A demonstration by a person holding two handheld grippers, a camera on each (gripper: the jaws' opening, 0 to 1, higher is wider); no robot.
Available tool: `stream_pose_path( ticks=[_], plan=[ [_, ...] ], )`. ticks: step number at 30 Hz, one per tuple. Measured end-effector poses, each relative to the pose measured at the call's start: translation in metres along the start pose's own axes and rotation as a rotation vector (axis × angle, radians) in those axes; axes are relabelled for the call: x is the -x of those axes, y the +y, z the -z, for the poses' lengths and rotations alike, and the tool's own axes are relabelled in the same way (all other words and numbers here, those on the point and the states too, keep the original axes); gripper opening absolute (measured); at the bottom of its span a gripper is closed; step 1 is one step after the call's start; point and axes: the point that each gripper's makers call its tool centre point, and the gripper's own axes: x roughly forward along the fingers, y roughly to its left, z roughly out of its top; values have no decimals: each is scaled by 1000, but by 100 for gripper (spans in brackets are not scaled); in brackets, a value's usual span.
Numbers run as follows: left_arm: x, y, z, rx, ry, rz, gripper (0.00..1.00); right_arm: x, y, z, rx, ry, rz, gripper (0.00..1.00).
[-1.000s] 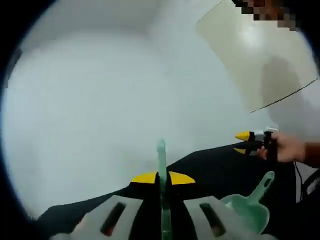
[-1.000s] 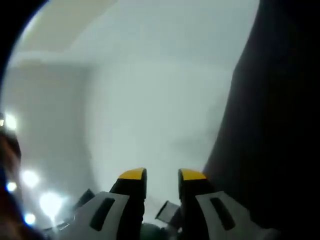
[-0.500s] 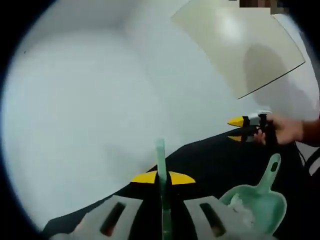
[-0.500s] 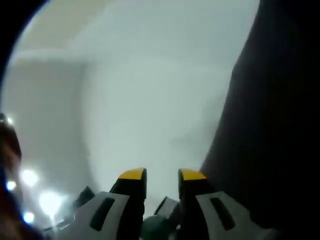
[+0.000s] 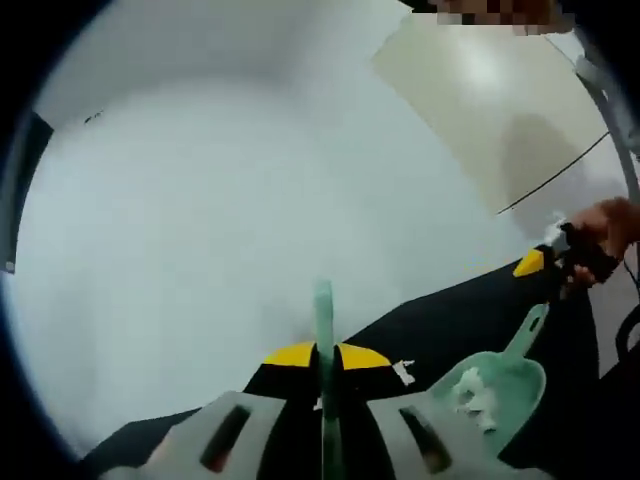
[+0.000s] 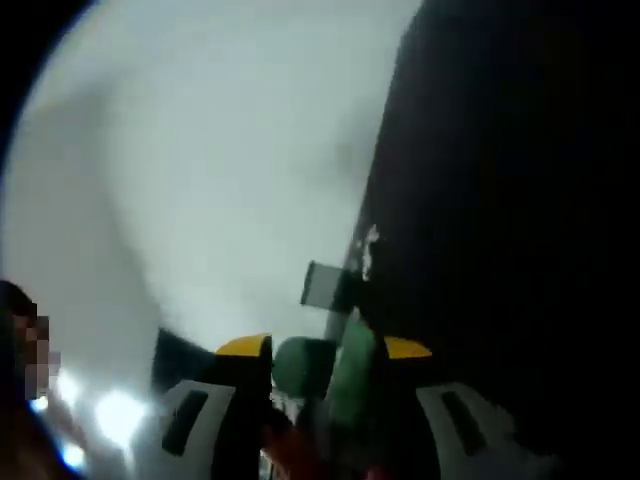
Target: Pick up the broom and sweep the trash on the tabletop into the dustpan.
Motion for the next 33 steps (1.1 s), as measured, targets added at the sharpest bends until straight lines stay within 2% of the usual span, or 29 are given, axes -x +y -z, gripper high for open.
stream_pose_path(
  ticks=[2, 4, 6, 9, 11, 13, 14, 26, 30, 33],
  plan=[
    [2, 6, 1, 40, -9, -9, 4, -10, 0, 16, 32, 41, 26, 48],
    [5, 9, 2, 49, -7, -8, 4, -21, 0, 21, 47, 52, 35, 46],
    [8, 11, 4, 46, -6, -7, 4, -29, -6, 22, 47, 46, 60, 35],
    [13, 13, 3, 49, -8, 2, 5, -38, -18, 20, -4, 11, 86, 18],
    [15, 15, 4, 53, -16, 6, 5, -40, -19, 17, -40, -9, 84, 15],
    [16, 16, 6, 60, -15, 10, 5, -40, -20, 14, -40, -20, 92, 12],
    [16, 17, 7, 65, -17, 7, 5, -40, -20, 10, -64, -31, 82, 12],
    [18, 26, 6, 120, -33, -26, 5, -28, -32, -33, -107, -130, 129, 12],
    [17, 22, 4, 115, -39, -20, 4, -21, -41, -68, -85, -216, 156, 12],
    [11, 11, -6, 126, -55, 16, 4, -20, -43, -89, -50, -287, 170, 12]
  ],
)
